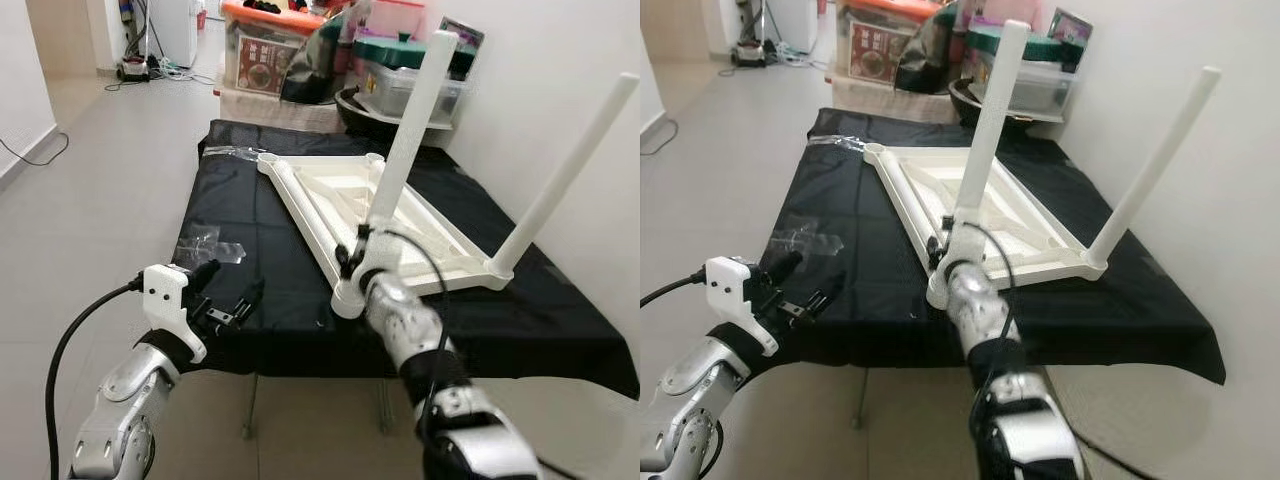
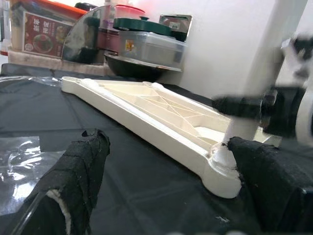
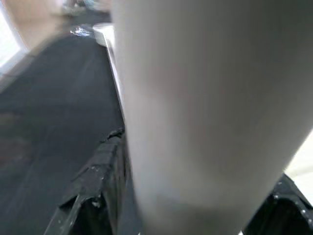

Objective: Building children table

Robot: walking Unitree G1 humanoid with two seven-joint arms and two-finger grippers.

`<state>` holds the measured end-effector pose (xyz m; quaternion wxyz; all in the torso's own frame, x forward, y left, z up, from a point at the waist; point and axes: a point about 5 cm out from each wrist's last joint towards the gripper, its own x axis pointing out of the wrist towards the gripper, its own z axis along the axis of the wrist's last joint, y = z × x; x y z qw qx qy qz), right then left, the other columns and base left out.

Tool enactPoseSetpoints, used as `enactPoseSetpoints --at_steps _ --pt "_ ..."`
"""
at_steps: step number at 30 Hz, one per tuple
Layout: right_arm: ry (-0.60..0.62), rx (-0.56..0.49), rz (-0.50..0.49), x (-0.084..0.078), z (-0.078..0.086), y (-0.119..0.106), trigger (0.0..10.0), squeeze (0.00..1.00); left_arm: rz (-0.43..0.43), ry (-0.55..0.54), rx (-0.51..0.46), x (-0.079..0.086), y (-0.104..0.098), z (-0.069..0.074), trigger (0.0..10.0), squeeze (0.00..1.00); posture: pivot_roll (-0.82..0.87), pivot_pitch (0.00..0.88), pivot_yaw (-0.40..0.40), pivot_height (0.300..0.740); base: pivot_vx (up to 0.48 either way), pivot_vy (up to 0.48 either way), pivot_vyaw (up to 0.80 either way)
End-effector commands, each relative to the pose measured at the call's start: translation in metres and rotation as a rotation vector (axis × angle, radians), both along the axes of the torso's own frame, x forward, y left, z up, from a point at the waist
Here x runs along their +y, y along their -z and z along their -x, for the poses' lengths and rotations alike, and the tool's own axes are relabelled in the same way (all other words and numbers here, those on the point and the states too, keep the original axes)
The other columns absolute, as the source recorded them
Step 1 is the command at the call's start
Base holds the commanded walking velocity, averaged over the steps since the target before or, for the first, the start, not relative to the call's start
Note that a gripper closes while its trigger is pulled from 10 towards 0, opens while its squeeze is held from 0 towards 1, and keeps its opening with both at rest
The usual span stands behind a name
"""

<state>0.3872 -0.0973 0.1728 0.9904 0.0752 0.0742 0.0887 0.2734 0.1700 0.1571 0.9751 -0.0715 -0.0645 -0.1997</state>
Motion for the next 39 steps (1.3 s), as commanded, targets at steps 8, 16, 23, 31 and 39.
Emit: enactPoseSetpoints --at_steps 8,16,23,31,39 --pt "-0.596 -0.291 0.069 0.016 0.012 -0.039 10.0 0.0 0.016 0.019 0.0 -0.006 0.001 -0.003 10.0 0.0 0.16 0.0 -0.207 0.74 0.0 0.0 0.0" --pt "-0.768 -0.154 0.154 0.041 0.013 -0.008 0.3 0.0 0.016 0.014 -0.001 -0.006 0.001 -0.002 10.0 0.0 0.18 0.0 -0.224 0.74 0.0 0.0 0.0" --pt "-0.016 0.092 0.224 -0.005 -0.011 0.018 0.0 0.0 0.018 0.016 -0.001 -0.006 0.001 0.001 10.0 0.0 0.17 0.0 -0.22 0.74 0.0 0.0 0.0" --pt "0.511 0.303 0.094 -0.036 0.012 0.066 0.0 0.0 0.012 0.013 0.0 -0.005 0.0 0.002 10.0 0.0 0.17 0.0 -0.209 0.74 0.0 0.0 0.0" --pt "0.157 0.103 0.143 -0.004 0.009 0.049 10.0 1.0 0.008 0.013 0.002 -0.005 0.001 0.002 10.0 0.0 0.17 0.0 -0.212 0.74 0.0 0.0 0.0"
